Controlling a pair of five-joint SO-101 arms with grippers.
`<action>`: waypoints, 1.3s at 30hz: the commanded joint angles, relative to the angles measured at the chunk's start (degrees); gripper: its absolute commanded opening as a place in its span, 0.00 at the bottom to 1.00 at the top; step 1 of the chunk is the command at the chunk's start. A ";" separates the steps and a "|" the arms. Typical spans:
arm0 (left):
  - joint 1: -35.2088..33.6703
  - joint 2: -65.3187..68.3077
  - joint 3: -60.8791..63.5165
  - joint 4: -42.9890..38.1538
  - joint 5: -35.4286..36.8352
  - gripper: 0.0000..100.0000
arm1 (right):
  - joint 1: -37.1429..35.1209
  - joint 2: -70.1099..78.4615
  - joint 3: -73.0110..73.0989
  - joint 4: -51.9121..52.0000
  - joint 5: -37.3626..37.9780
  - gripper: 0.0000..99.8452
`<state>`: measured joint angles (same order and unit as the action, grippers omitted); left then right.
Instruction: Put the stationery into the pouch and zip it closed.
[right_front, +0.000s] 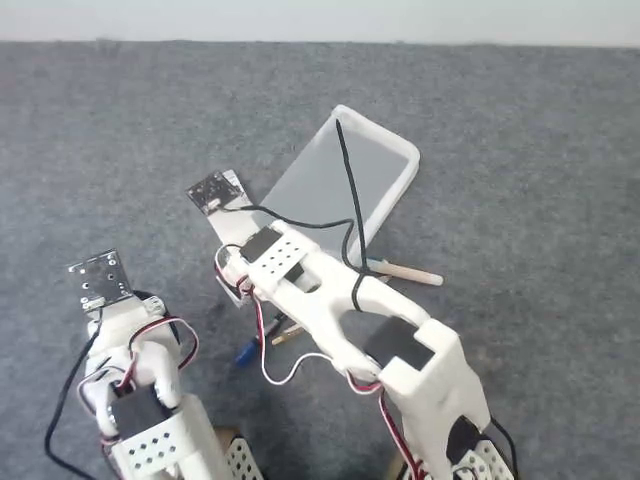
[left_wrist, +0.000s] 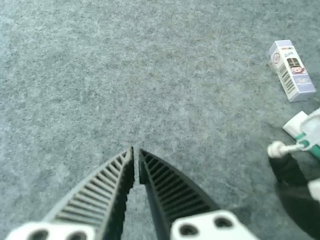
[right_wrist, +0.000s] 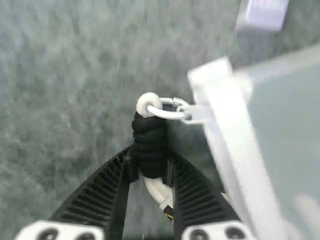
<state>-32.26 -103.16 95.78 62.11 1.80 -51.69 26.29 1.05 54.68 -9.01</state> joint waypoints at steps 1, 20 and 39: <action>-0.35 -0.44 -0.75 -2.02 -0.26 0.01 | 0.48 -9.19 -0.70 8.31 1.23 0.01; -0.09 -0.44 0.75 -4.84 -0.35 0.01 | 11.38 -33.71 -0.70 37.58 16.79 0.01; -0.09 -0.26 0.75 -4.84 -0.35 0.01 | 33.80 -36.62 10.29 46.90 27.78 0.01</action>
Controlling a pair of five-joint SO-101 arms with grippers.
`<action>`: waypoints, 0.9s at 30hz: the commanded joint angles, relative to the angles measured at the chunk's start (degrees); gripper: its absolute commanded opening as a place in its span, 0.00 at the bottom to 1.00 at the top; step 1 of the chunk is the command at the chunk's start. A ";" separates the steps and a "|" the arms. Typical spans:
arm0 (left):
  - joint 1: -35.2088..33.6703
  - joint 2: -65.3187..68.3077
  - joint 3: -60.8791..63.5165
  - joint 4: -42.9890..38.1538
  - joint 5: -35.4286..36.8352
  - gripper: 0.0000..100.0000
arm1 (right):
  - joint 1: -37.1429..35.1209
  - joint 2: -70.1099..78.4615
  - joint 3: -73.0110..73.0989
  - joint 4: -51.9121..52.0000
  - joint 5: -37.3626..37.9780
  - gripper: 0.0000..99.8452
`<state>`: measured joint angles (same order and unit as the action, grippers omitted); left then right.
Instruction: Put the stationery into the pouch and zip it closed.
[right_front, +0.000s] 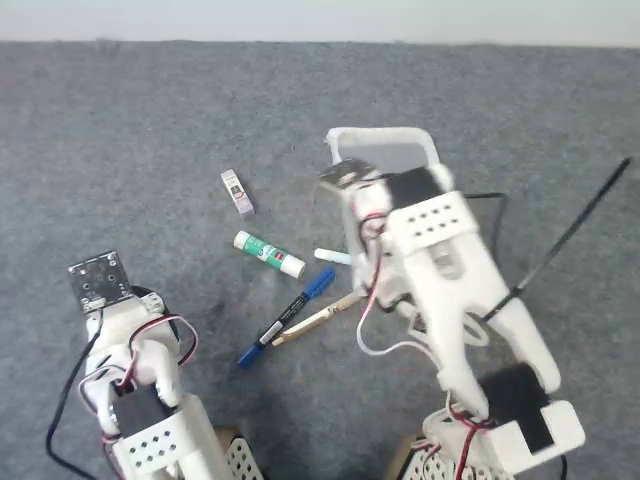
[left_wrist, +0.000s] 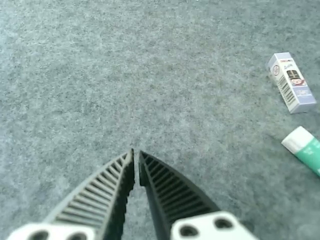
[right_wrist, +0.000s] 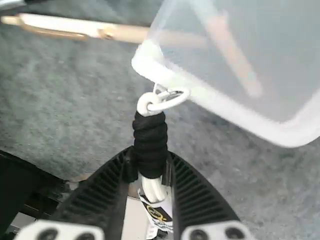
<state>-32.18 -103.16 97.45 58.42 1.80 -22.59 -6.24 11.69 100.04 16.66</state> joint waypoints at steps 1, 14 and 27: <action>-0.18 -0.26 -0.92 -1.14 -0.35 0.01 | 6.46 -4.09 -0.26 1.54 2.20 0.01; -0.35 -0.26 -0.92 -1.05 -0.35 0.01 | 13.41 -9.54 16.62 -14.73 2.37 0.01; -0.26 -0.18 -0.92 -1.05 -0.35 0.01 | 13.05 -17.54 29.19 -20.18 2.46 0.19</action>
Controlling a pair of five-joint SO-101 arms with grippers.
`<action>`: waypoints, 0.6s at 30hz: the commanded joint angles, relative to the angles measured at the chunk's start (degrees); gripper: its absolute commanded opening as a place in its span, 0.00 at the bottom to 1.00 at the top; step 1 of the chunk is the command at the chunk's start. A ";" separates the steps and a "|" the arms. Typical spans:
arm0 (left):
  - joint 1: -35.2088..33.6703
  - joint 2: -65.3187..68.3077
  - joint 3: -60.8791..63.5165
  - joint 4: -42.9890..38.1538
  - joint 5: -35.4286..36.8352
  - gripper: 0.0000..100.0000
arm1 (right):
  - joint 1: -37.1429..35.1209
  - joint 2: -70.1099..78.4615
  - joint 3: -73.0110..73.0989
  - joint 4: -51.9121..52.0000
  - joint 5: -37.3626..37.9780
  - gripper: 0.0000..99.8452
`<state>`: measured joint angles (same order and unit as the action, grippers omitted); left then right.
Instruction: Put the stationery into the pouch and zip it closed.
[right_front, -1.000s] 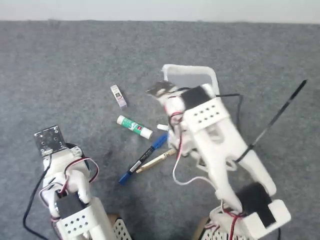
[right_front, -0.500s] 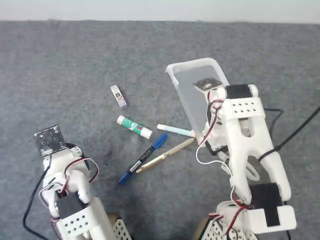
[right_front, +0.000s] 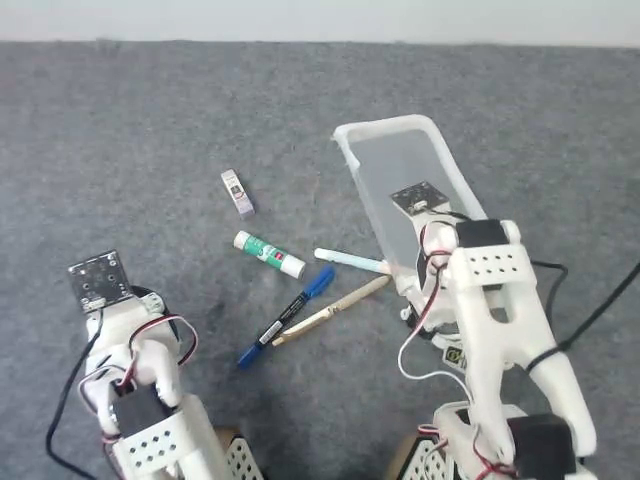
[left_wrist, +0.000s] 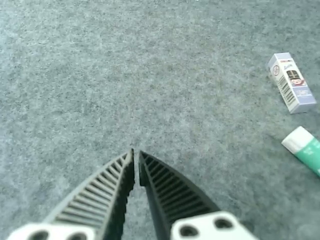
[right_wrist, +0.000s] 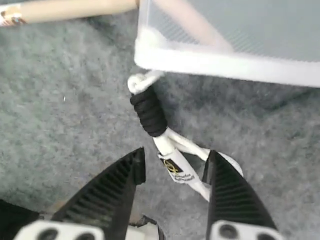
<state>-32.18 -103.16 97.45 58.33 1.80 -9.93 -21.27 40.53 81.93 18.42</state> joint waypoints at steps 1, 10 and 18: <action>-0.26 -0.18 -0.92 -0.97 -0.35 0.01 | 0.40 -2.51 1.32 -3.30 0.70 0.19; -0.26 -0.18 -0.92 -0.97 -0.35 0.01 | -5.32 -2.51 12.84 -12.35 0.70 0.19; -0.35 -0.18 -0.92 -0.97 -0.35 0.01 | -7.34 -2.51 18.81 -21.93 0.44 0.19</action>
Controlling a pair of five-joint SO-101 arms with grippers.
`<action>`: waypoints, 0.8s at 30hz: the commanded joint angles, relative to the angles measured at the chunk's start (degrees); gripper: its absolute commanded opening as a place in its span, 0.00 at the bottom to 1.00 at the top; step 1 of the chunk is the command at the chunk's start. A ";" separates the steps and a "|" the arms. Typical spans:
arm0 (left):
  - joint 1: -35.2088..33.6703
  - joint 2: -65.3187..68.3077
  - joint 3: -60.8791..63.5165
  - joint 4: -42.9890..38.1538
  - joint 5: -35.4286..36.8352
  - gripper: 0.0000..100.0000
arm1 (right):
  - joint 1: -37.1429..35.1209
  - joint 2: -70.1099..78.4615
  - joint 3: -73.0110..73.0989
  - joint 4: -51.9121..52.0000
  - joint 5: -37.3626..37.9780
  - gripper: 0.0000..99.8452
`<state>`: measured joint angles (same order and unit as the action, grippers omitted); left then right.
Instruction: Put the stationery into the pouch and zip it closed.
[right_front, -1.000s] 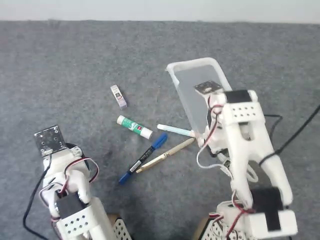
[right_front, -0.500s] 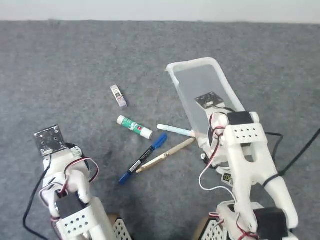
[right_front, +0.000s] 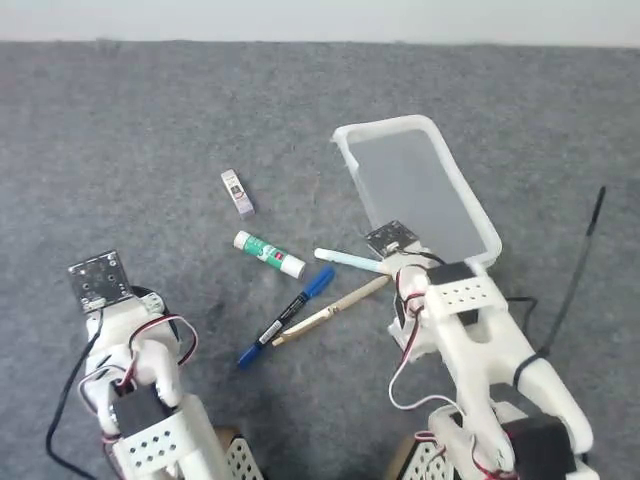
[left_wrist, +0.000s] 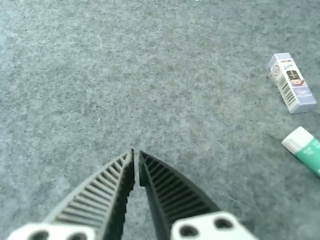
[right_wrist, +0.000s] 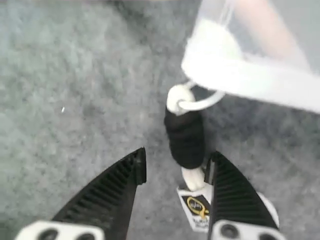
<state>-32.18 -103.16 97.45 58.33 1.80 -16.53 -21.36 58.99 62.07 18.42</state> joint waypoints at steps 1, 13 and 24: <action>-0.35 -0.18 -0.92 -0.97 -0.35 0.01 | -0.75 -2.42 0.62 -2.33 0.44 0.19; -0.26 -0.18 -0.92 -0.97 -0.35 0.01 | -0.75 -2.33 3.08 -6.90 0.09 0.11; -0.18 -0.35 -0.92 -0.26 -0.44 0.01 | -0.75 -3.03 5.71 -11.65 0.00 0.01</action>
<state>-32.18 -103.16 97.45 58.33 1.80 -16.44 -23.56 64.35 51.08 18.33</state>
